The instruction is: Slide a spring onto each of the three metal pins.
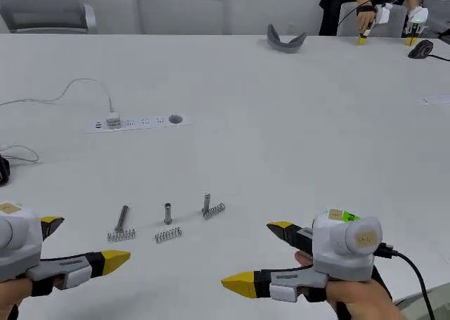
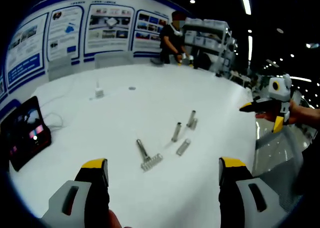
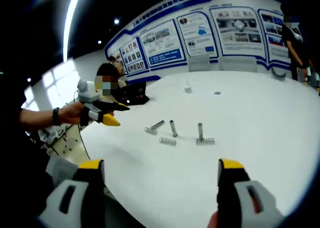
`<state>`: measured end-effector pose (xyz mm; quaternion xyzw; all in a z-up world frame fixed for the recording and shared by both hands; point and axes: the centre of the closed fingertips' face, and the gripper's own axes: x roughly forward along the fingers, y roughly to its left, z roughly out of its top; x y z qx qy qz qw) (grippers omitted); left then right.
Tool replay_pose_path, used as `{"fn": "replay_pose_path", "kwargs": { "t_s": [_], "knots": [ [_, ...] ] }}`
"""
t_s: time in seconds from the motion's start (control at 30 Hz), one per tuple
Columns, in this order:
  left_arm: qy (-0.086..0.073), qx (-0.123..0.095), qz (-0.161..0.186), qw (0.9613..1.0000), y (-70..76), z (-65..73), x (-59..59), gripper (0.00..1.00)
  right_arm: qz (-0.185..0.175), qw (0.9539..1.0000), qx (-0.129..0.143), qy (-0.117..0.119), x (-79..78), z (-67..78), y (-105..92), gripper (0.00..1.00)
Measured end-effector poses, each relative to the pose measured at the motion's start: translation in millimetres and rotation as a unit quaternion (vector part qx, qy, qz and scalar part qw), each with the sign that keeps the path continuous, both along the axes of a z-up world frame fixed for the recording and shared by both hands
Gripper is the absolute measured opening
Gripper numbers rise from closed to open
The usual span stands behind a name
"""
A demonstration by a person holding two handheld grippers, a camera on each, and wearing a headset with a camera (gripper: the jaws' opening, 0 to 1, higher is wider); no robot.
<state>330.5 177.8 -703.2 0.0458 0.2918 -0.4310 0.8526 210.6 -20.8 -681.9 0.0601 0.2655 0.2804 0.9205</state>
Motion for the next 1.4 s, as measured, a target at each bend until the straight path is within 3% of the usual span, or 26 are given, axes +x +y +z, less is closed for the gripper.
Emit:
{"fn": "replay_pose_path", "kwargs": {
  "t_s": [0.23, 0.5, 0.83, 1.07, 1.4],
  "knots": [
    [0.003, 0.006, -0.001, 1.0000, -1.9, -8.3, 19.2, 0.89, -0.003, 1.0000, 0.000, 0.002, -3.3, -1.9, -1.1, 0.95],
    [0.010, 0.000, 0.002, 0.9999, -13.9, -18.1, 39.1, 0.80, -0.017, 0.9998, 0.003, 0.006, -6.4, -4.5, -5.2, 0.93],
    [0.022, 0.014, -0.013, 0.9996, -32.7, -38.8, 48.3, 0.76, -0.030, 0.9995, 0.005, 0.012, -10.4, -6.9, -13.1, 0.92],
    [0.029, 0.030, -0.013, 0.9990, -37.7, -53.6, 55.6, 0.70, -0.033, 0.9992, 0.017, 0.012, -13.5, -7.3, -15.0, 0.91],
    [0.025, 0.040, -0.004, 0.9989, -45.8, -63.7, 74.9, 0.51, -0.034, 0.9990, 0.023, 0.018, -13.8, -10.3, -15.7, 0.90]
  ]
}}
